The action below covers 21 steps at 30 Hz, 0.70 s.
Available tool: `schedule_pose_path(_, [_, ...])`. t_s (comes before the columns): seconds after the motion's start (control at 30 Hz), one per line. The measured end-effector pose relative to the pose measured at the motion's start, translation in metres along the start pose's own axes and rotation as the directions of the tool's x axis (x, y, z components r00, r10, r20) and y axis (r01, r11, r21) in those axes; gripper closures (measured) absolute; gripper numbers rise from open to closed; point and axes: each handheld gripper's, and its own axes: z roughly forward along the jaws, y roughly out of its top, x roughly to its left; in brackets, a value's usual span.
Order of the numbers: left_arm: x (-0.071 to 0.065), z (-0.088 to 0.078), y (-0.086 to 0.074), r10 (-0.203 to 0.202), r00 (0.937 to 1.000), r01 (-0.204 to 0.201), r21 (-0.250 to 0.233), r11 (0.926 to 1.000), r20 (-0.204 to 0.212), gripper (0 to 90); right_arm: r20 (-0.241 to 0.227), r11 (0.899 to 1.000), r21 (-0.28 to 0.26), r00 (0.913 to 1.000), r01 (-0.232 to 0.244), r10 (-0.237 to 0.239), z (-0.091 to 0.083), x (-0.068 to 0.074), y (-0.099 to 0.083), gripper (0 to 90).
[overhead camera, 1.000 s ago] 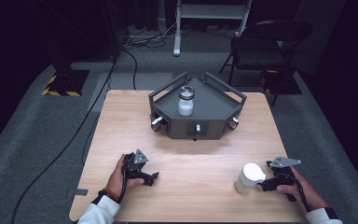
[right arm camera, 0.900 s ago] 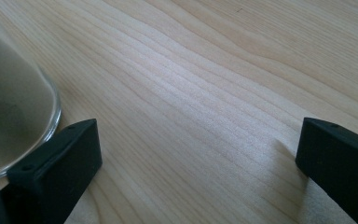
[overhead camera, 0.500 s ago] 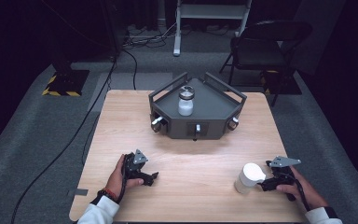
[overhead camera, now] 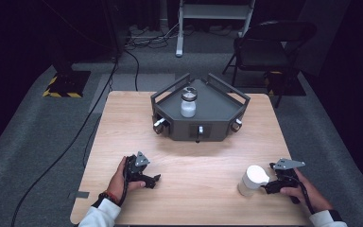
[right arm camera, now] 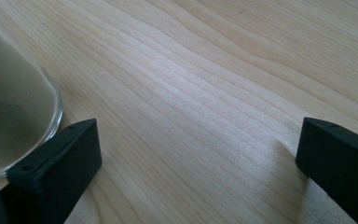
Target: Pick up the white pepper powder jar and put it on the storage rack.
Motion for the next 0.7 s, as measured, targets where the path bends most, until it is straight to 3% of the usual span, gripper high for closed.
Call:
schedule_pose_path(0.23, [-0.001, -0.001, -0.001, -0.003, 1.0, 0.003, 0.001, 1.0, -0.003, 0.2, 0.003, 1.0, 0.001, 1.0, -0.001, 0.001, 0.0, 0.001, 0.0, 0.0])
schedule_pose_path(0.33, [-0.001, -0.001, -0.001, -0.002, 1.0, 0.002, 0.002, 1.0, -0.003, 0.1, 0.002, 1.0, 0.025, 0.9999, 0.015, -0.015, -0.004, -0.002, 0.004, 1.5])
schedule_pose_path(0.47, [-0.001, -0.001, 0.0, -0.004, 1.0, 0.004, 0.003, 1.0, -0.002, 0.1, -0.02, 1.0, -0.025, 0.9997, -0.016, 0.016, -0.018, -0.009, -0.005, 2.1])
schedule_pose_path(0.6, [-0.001, -0.001, 0.0, -0.003, 1.0, 0.003, 0.002, 1.0, -0.002, 0.1, -0.033, 0.998, -0.061, 0.9994, 0.01, -0.012, -0.036, -0.006, -0.011, 2.0])
schedule_pose_path(0.7, [-0.001, -0.001, 0.0, -0.002, 1.0, 0.002, 0.002, 1.0, -0.002, 0.1, -0.056, 0.996, -0.065, 0.996, 0.066, -0.069, -0.043, 0.002, -0.01, 1.7])
